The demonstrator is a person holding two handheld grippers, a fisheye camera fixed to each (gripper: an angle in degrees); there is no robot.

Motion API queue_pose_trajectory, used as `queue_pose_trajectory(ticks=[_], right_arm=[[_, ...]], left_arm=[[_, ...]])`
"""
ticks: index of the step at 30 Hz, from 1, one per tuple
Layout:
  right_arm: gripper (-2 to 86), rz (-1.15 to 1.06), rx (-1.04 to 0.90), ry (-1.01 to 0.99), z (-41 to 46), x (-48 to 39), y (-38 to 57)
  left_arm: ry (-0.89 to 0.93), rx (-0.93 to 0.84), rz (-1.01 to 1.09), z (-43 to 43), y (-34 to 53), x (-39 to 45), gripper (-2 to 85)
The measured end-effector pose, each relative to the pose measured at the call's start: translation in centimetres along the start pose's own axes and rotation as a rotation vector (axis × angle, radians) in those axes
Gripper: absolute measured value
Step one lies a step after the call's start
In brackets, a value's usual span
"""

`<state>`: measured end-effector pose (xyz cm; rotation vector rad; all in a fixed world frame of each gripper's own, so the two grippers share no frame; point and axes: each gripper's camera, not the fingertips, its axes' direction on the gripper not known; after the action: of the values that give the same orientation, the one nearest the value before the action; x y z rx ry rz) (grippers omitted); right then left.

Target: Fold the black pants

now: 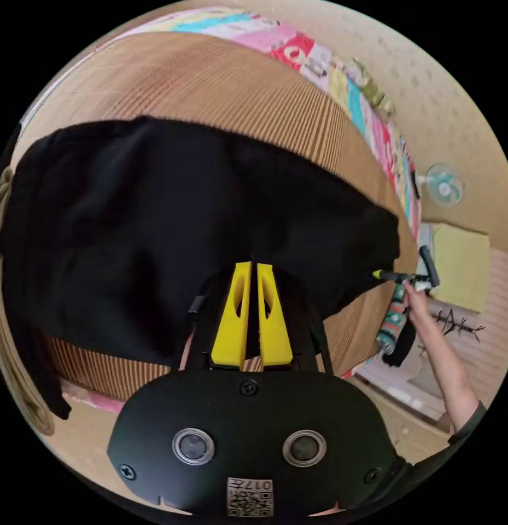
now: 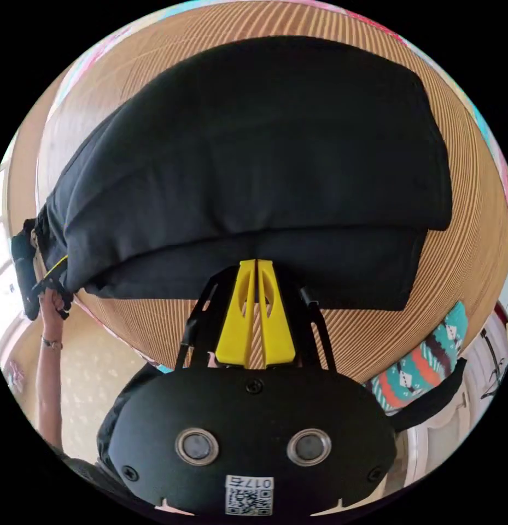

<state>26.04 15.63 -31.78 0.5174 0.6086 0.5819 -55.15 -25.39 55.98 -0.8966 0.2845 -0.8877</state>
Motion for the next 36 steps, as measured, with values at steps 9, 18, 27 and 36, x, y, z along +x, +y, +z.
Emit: queue_pose_trajectory(ticks=[9,18,27,36], right_arm=[[1.1,0.187,-0.097,-0.369,8.5,4.3,17.8],[8.6,1.058,0.554,-1.258,15.2,16.8,33.2],[1.8,0.656,0.478,-1.109,9.2,17.3,29.0],[0.9,0.731,0.429,-0.776,10.3,14.0,38.5]], left_arm=[[0.053,-0.007,-0.036,-1.5,11.8,-3.2,-0.8],[0.300,0.077,-0.309,-4.8,19.8,-7.2,-0.9],[0.369,0.083,-0.418,-7.9,20.0,-9.2,1.0],[0.375,0.160,-0.476,-10.8,20.1,-11.4,6.9]])
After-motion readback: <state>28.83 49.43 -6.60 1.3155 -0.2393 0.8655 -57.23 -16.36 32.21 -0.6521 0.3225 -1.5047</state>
